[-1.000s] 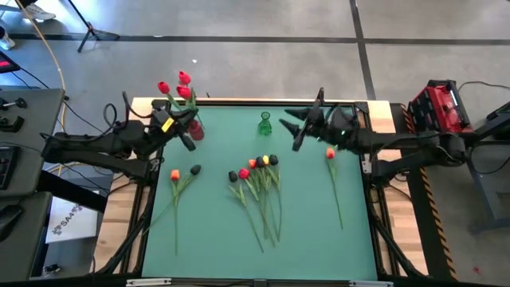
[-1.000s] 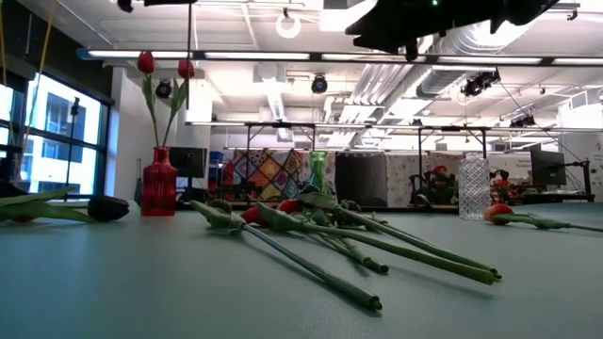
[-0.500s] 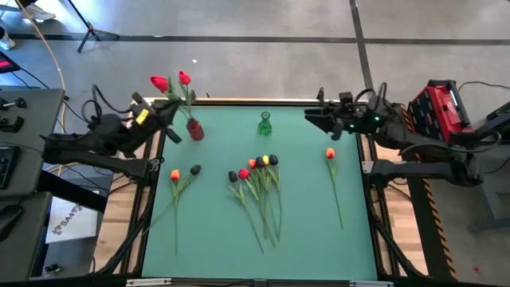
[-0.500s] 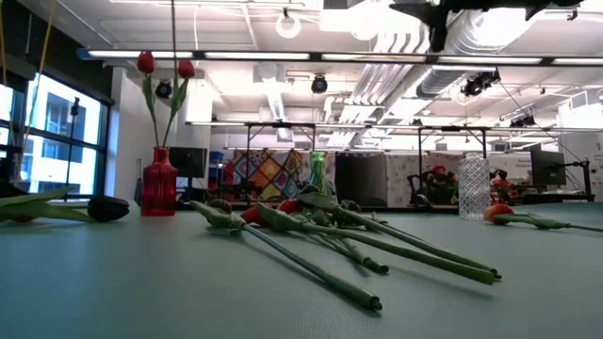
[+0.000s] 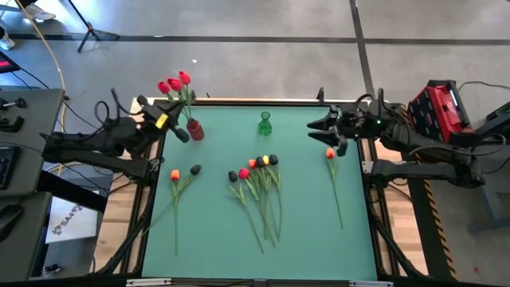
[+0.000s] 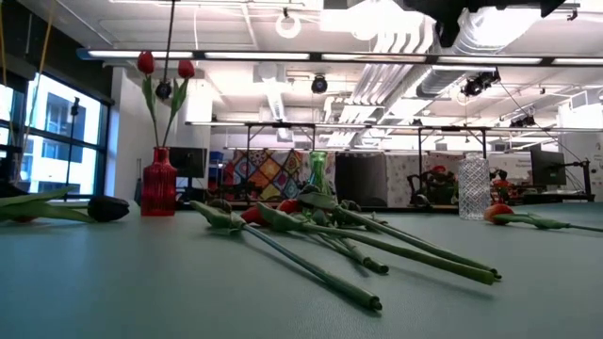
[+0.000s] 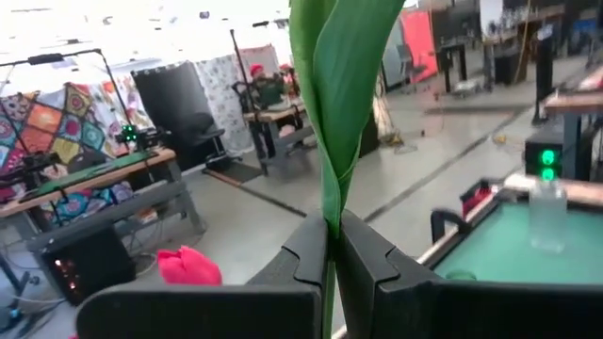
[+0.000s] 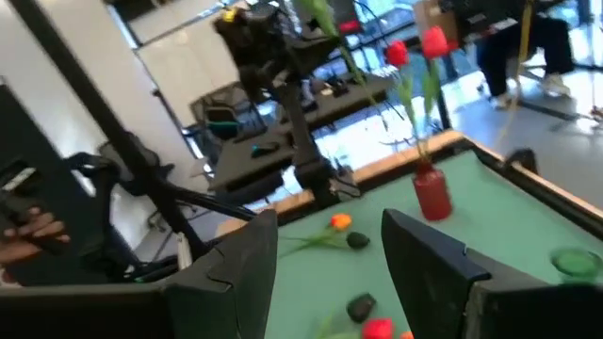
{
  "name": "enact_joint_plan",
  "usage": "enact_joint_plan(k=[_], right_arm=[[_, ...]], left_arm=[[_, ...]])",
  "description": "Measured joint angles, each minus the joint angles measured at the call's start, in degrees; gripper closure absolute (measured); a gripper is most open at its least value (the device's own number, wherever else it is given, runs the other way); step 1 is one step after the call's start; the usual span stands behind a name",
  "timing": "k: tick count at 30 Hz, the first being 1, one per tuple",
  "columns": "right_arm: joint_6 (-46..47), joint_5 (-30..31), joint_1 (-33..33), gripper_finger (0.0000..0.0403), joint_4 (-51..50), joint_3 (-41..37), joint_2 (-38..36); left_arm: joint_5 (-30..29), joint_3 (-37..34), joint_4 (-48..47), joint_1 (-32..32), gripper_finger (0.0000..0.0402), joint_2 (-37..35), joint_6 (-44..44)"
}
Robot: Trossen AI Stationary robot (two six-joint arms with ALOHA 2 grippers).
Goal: Sort flowers into vase by color
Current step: Put the red tulip into the red vase
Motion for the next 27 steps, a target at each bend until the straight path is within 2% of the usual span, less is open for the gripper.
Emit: enact_joint_plan(k=[6,9,12,15,27], right_arm=[[1.11,7.45,0.01,0.0222,0.60,0.00,1.40],[1.07,9.32,0.00,0.0222,1.81,0.00,1.89],[1.01,9.30,0.00,0.0222,1.80,0.00,1.91],[1.00,9.28,-0.07,0.0222,1.46,0.00,1.91],[-1.99,9.32,-1.77,0.0222,0.22,0.00,1.93]], left_arm=[[-0.24,-7.66,0.60,2.99,0.0401,-2.26,-5.05],[-0.39,-11.53,6.89,3.54,0.0401,-3.86,-3.10],[-0.40,-14.48,15.82,4.32,0.0401,-3.93,1.63],[-0.43,-16.25,19.75,5.96,0.0401,-4.06,2.72],[0.01,-16.89,19.44,11.88,0.0401,-3.95,-0.41]])
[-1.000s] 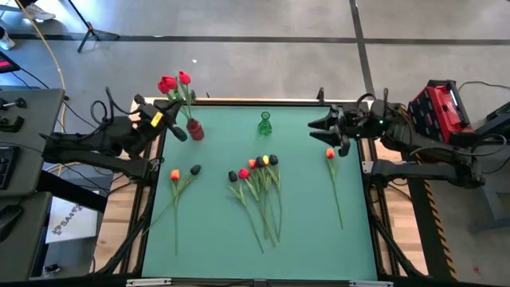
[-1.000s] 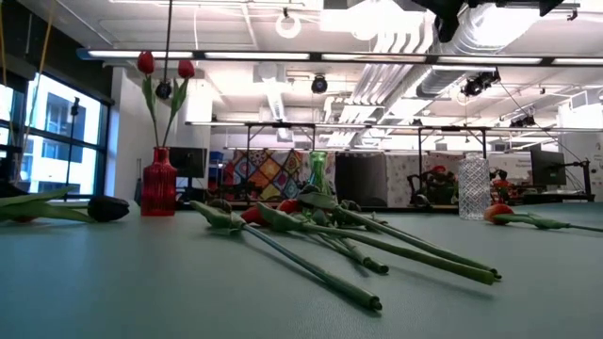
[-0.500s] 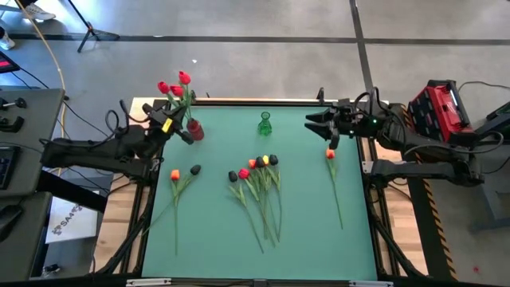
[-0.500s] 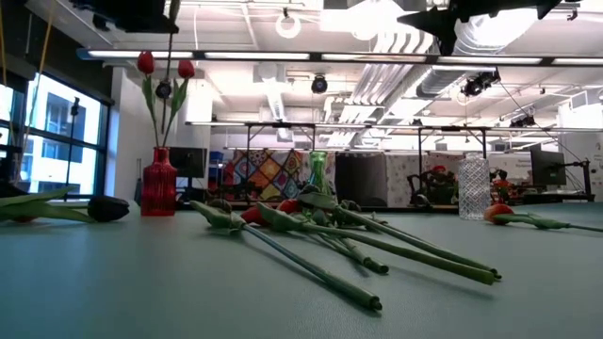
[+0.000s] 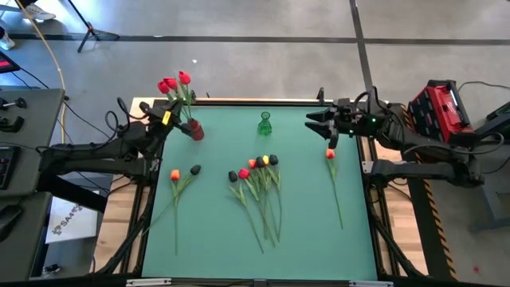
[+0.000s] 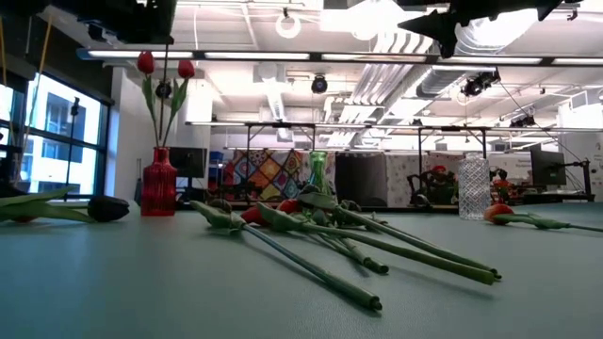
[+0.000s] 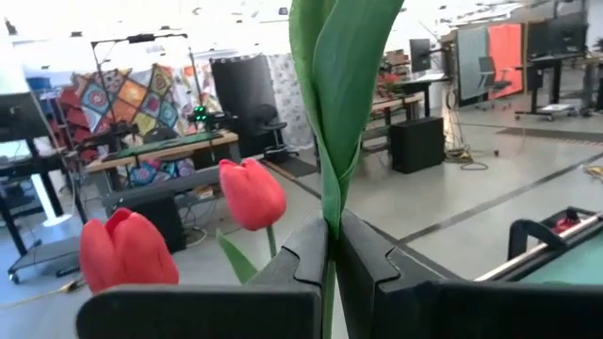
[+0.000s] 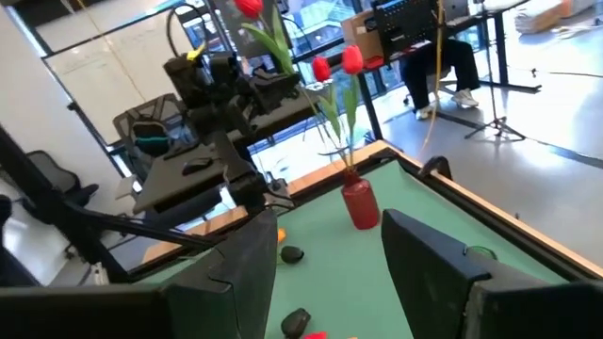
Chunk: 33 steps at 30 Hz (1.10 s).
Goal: Sort flowers into vase by color
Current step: Put the red tulip into the red vase
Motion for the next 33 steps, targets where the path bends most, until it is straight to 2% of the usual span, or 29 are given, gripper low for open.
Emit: enact_joint_plan(k=[13,17,20,22,33], right_arm=[[-0.02,-6.45,-5.82,0.0222,-0.59,0.00,0.00],[-0.02,-7.35,-6.76,0.0222,-0.82,0.00,0.00],[-0.02,-7.43,-6.98,0.0222,-1.36,0.00,0.00],[-0.02,-7.70,-6.98,0.0222,-1.70,0.00,0.00],[0.44,-8.30,-6.95,0.0222,-2.29,0.00,0.00]], left_arm=[[-0.20,0.00,-2.08,1.08,0.0401,5.19,-8.30],[-3.12,0.00,-3.70,1.10,0.0401,6.37,-12.28],[-8.35,0.00,-5.37,1.10,0.0400,6.90,-16.77],[-10.76,0.00,-7.39,1.10,0.0394,7.15,-19.89],[-10.86,0.00,-14.10,1.14,0.0332,8.96,-31.70]])
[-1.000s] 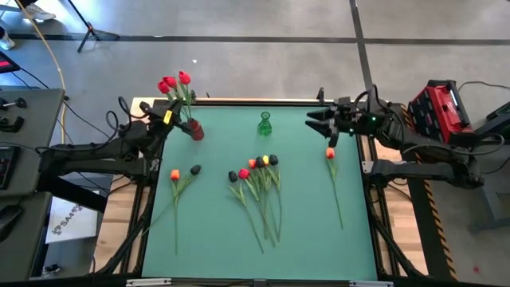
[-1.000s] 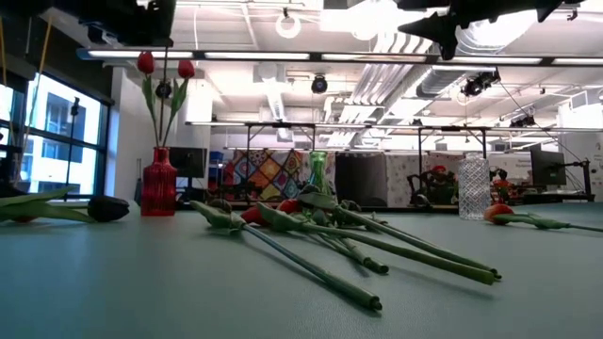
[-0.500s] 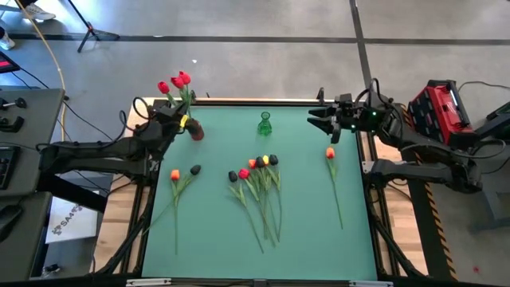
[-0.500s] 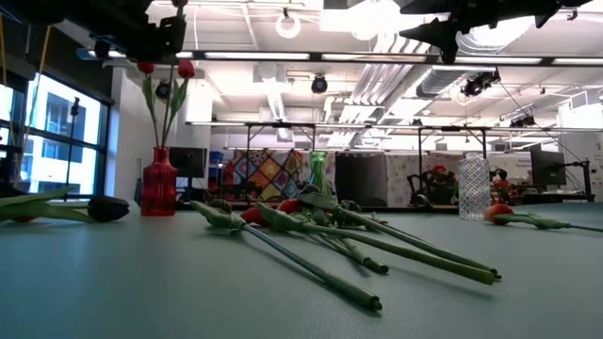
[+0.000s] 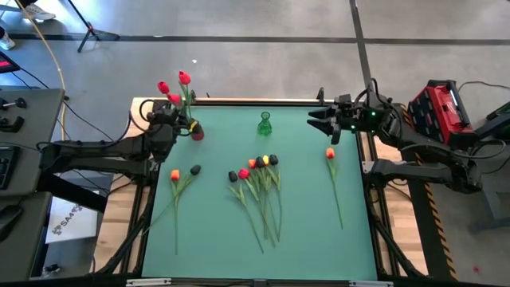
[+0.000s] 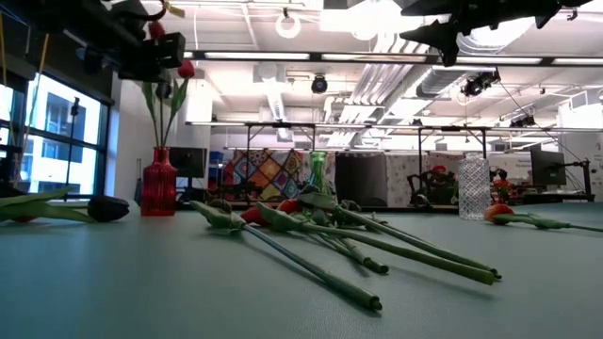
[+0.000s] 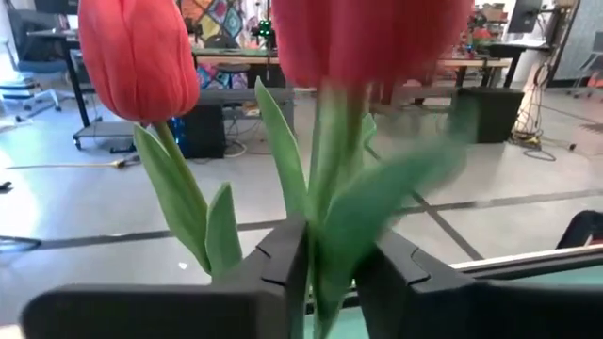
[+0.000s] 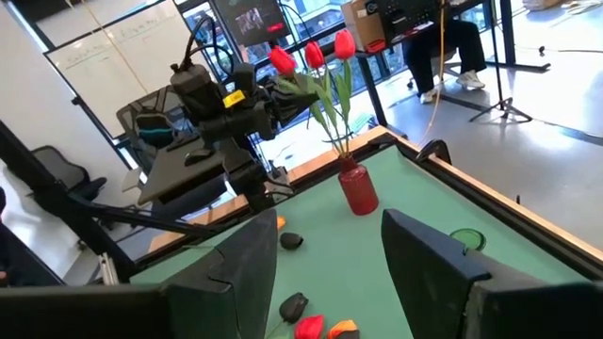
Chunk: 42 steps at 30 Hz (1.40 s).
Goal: Sort flowers into vase by color
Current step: Put the red tulip into the red vase
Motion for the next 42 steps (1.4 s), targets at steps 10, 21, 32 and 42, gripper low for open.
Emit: enact_joint_plan(k=[10,21,32,42], right_arm=[[1.10,-0.16,0.00,0.0222,-0.11,0.00,0.00],[1.53,-2.11,0.00,0.0222,-0.43,0.00,0.00],[8.40,3.93,0.00,0.0222,-8.44,0.02,-0.04],[15.06,14.97,0.04,0.0222,-39.06,0.02,-0.02]], left_arm=[[1.98,0.03,4.80,-0.01,0.0263,0.52,-0.53],[3.18,8.93,-0.07,0.00,0.0212,0.50,5.81],[7.50,21.49,-13.60,-0.01,0.0154,0.54,5.84],[14.60,32.63,-16.38,-1.74,0.0151,1.02,14.70]])
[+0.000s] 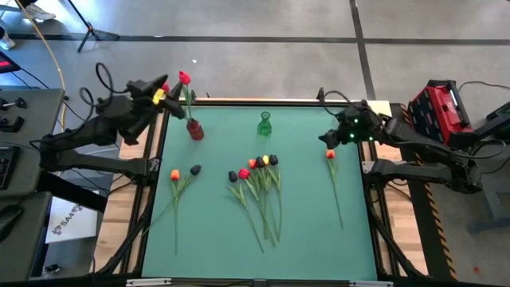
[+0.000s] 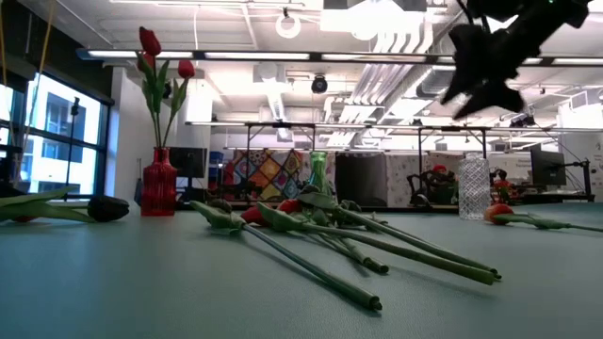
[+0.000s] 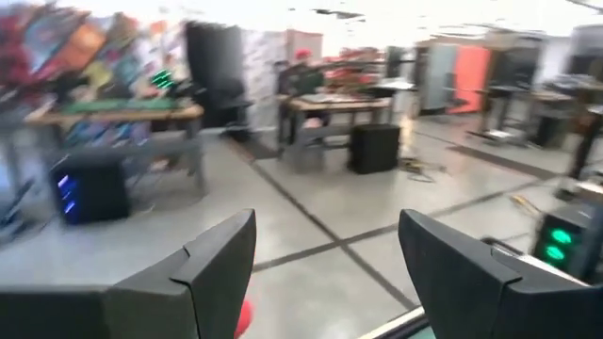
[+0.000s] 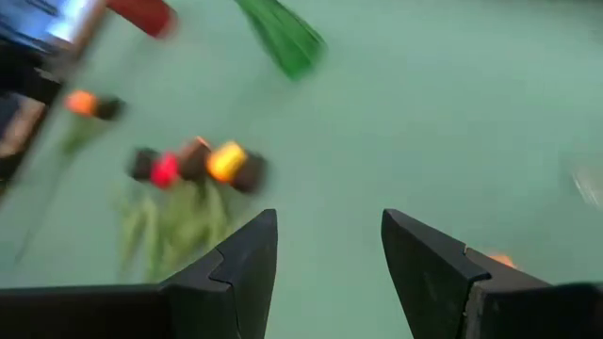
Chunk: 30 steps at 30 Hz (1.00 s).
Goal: Sort flowers into vase by color
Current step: Put the red tulip into the red vase
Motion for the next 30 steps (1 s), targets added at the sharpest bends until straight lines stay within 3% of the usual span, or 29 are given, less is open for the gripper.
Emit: enact_joint_plan(k=[6,10,15,19,24,30], right_arm=[[6.65,1.71,2.10,0.0222,-11.18,-0.01,0.02],[13.16,3.30,6.79,0.0222,-10.30,-2.50,0.02],[23.08,1.65,15.02,0.0222,6.25,-7.62,2.42],[26.42,1.71,20.67,0.0227,21.37,-9.33,9.20],[20.82,1.71,25.67,0.0255,36.61,-6.02,21.34],[14.51,1.60,26.94,0.0283,38.89,4.86,36.13]], left_arm=[[2.90,4.86,-0.04,-3.18,0.0151,2.34,0.23],[7.05,7.43,-1.24,-4.44,0.0151,3.68,-0.26],[8.69,8.63,-9.14,-5.73,0.0151,4.12,-4.87],[13.70,8.63,-16.51,-5.89,0.0151,4.71,-11.84],[21.04,8.63,-22.56,-5.90,0.0151,7.23,-14.38],[24.79,8.63,-24.04,-5.89,0.0151,8.86,-14.63]])
